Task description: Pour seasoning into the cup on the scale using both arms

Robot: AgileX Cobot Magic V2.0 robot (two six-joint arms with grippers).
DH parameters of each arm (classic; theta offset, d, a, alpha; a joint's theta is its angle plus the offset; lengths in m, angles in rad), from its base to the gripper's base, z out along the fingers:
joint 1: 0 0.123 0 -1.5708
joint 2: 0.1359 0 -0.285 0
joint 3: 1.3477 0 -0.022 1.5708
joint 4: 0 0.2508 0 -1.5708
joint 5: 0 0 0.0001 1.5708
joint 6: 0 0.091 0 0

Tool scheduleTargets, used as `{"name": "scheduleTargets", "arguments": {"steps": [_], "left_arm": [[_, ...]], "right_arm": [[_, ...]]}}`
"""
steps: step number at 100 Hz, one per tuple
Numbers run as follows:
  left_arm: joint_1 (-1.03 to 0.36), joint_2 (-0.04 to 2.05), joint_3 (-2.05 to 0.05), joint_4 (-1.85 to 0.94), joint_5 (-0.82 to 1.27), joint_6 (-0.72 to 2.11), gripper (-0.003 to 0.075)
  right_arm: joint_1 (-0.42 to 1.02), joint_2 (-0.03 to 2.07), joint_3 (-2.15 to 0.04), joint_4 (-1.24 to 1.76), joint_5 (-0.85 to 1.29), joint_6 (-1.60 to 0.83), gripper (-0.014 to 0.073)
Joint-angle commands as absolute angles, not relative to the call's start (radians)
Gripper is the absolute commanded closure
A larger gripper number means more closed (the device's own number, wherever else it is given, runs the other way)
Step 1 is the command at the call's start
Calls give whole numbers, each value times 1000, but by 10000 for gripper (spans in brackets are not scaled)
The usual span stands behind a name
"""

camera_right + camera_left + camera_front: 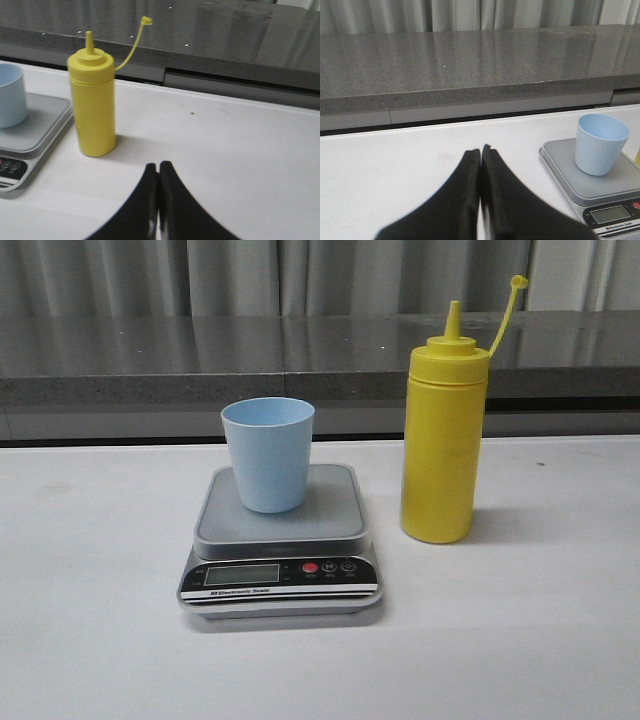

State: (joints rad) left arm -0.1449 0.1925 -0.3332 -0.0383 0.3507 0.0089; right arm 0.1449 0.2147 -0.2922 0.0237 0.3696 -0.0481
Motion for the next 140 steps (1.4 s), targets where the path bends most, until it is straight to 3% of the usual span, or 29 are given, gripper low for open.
{"name": "scheduleTargets", "arguments": {"steps": [1,33,66,140], "left_arm": [[-144,201,-360,-46,274,6,740],[-144,201,-360,-46,274,6,740],[-144,201,-360,-46,274,6,740],[-144,201,-360,-46,274,6,740]], "right_arm": [[89,178,-295,-29,282,25,659],[37,-35,-145,-49,183,50,659],[36,-30,8,-50,20,50,659],[36,-30,6,-50,31,50,659]]}}
